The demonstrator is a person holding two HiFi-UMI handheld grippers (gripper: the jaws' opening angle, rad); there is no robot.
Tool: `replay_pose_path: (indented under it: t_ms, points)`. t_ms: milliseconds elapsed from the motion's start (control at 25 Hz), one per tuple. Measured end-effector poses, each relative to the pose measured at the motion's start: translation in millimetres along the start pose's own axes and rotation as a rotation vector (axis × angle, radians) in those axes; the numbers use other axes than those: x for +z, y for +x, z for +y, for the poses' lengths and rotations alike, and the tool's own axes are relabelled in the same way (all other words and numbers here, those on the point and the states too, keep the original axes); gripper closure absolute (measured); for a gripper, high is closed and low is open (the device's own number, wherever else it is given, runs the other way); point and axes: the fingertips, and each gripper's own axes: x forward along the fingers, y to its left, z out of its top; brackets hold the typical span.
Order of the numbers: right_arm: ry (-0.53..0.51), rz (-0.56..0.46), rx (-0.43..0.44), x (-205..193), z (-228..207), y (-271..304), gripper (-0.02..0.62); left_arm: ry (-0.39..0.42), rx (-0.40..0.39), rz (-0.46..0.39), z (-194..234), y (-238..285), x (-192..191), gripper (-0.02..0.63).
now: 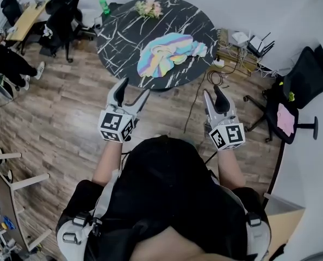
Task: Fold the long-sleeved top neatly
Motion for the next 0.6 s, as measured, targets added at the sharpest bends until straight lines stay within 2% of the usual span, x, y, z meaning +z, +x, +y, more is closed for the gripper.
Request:
replay_pose_path:
  t_ms: [200, 400, 600]
  points:
    - [0.014, 0.043, 0.022, -15, 3, 21, 0.44, -0.013, -0.012, 0.031, 14, 15, -9, 0.275]
    - [0.019, 0.06, 0.032, -19, -14, 44, 0.459, -0.023, -0.007, 0.04, 26, 37, -13, 0.28]
    - [-0.01, 0.06, 0.08, -19, -35, 84, 0.463, -0.023, 0.025, 0.041, 44, 68, -14, 0.298]
